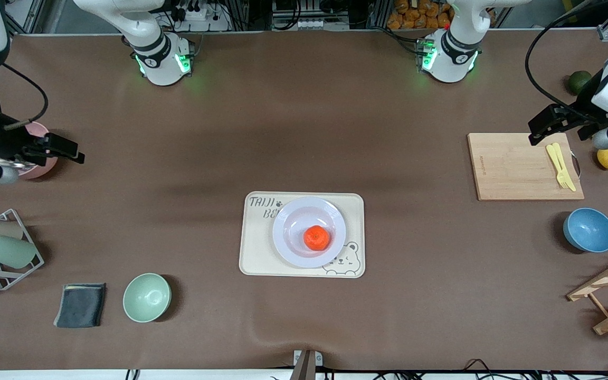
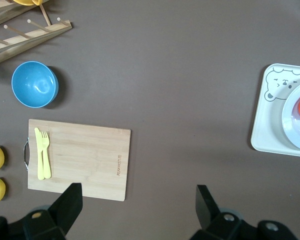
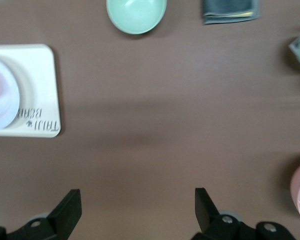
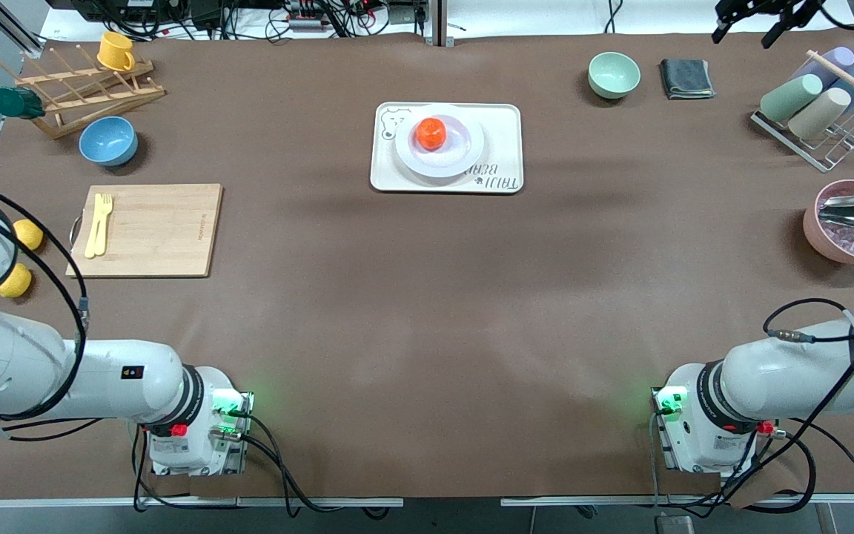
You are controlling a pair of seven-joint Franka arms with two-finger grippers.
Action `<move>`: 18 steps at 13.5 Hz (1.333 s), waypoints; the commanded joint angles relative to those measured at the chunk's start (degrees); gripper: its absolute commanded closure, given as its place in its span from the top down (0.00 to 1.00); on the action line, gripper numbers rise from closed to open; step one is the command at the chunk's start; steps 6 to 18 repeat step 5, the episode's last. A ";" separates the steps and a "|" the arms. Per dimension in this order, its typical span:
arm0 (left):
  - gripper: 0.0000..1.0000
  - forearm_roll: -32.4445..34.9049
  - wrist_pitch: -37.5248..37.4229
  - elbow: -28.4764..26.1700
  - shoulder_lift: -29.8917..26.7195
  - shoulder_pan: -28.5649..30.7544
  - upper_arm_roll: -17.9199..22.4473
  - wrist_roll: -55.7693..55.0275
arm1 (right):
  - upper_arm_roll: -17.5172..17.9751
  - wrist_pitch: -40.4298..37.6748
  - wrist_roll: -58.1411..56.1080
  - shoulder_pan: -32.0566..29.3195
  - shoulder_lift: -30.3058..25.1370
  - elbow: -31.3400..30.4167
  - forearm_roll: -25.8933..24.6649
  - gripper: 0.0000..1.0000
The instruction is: Place orange and plate with both arms
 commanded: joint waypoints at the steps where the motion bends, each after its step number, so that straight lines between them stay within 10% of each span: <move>1: 1.00 -0.09 -0.07 -0.42 -1.06 0.63 -0.57 0.17 | 1.79 -1.93 8.05 -1.65 -4.51 -1.79 -4.02 1.00; 5: 1.00 -0.18 -0.42 0.99 -0.62 0.54 -0.48 0.09 | 3.37 -3.70 13.71 -1.73 -5.75 1.18 -10.88 1.00; 18: 1.00 -0.18 -0.42 0.99 -0.62 0.54 -0.48 0.09 | 3.37 -3.70 13.71 -1.73 -5.75 1.18 -10.88 1.00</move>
